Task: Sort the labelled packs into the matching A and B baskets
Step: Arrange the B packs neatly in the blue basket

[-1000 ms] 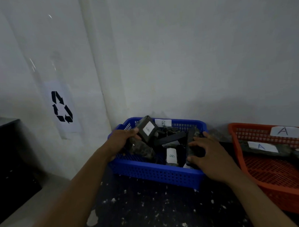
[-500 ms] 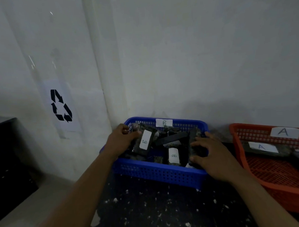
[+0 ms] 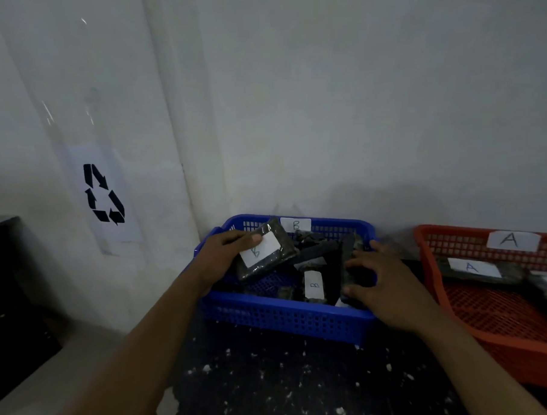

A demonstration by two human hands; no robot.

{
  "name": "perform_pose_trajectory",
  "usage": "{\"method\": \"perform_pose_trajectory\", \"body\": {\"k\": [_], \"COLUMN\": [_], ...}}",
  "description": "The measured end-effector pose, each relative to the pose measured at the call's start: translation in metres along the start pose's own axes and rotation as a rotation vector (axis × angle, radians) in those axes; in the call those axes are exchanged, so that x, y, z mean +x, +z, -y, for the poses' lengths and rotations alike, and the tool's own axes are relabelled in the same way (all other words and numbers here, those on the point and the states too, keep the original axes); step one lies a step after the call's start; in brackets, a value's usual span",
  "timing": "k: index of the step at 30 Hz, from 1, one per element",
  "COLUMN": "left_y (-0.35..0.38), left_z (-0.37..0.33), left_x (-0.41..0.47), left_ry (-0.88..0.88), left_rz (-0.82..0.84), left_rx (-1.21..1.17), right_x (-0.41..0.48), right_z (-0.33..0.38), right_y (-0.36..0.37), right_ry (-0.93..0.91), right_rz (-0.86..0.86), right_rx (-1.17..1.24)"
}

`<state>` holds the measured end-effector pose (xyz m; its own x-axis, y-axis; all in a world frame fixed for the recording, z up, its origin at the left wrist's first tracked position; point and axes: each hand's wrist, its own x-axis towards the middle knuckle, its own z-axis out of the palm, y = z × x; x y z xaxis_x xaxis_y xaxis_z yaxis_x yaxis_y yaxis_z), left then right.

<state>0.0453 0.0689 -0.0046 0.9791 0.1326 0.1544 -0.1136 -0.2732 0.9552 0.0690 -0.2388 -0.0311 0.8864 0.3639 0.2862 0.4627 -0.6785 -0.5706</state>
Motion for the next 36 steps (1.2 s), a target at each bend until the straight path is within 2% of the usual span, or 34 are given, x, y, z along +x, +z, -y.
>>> {"method": "perform_pose_trajectory", "body": {"k": [4,8,12,14,20,24,27,32,36], "left_y": [0.003,0.019,0.056,0.071,0.059,0.062,0.070,0.095,0.098], "left_z": [-0.003,-0.019,-0.041,-0.044,-0.040,-0.038,-0.051,-0.059,-0.048], "left_x": [0.003,0.007,0.014,0.017,0.016,0.009,0.011,0.008,0.000], "left_ry": [0.013,0.104,0.097,0.079,-0.003,0.005,-0.012,-0.090,-0.089], "left_rz": [-0.042,-0.063,0.037,0.094,0.175,0.096,0.062,0.244,0.348], "left_rx": [0.112,0.218,0.230,0.236,-0.002,-0.191,-0.295,-0.260,-0.063], "right_x": [-0.001,-0.005,-0.007,-0.009,-0.004,-0.003,-0.005,-0.001,0.000], "right_z": [0.000,0.003,0.008,0.009,0.009,0.014,0.017,0.019,0.018], "right_y": [0.001,0.001,-0.004,-0.006,-0.001,-0.005,-0.011,-0.016,-0.011], "right_ry": [-0.009,0.018,-0.043,-0.079,-0.112,-0.128,-0.080,-0.016,0.054], "right_rz": [-0.013,-0.042,-0.055,-0.044,-0.072,-0.093,-0.129,-0.240,-0.343], "right_rx": [0.026,0.050,0.324,0.373,0.298,0.312,0.424,0.634,0.663]}}
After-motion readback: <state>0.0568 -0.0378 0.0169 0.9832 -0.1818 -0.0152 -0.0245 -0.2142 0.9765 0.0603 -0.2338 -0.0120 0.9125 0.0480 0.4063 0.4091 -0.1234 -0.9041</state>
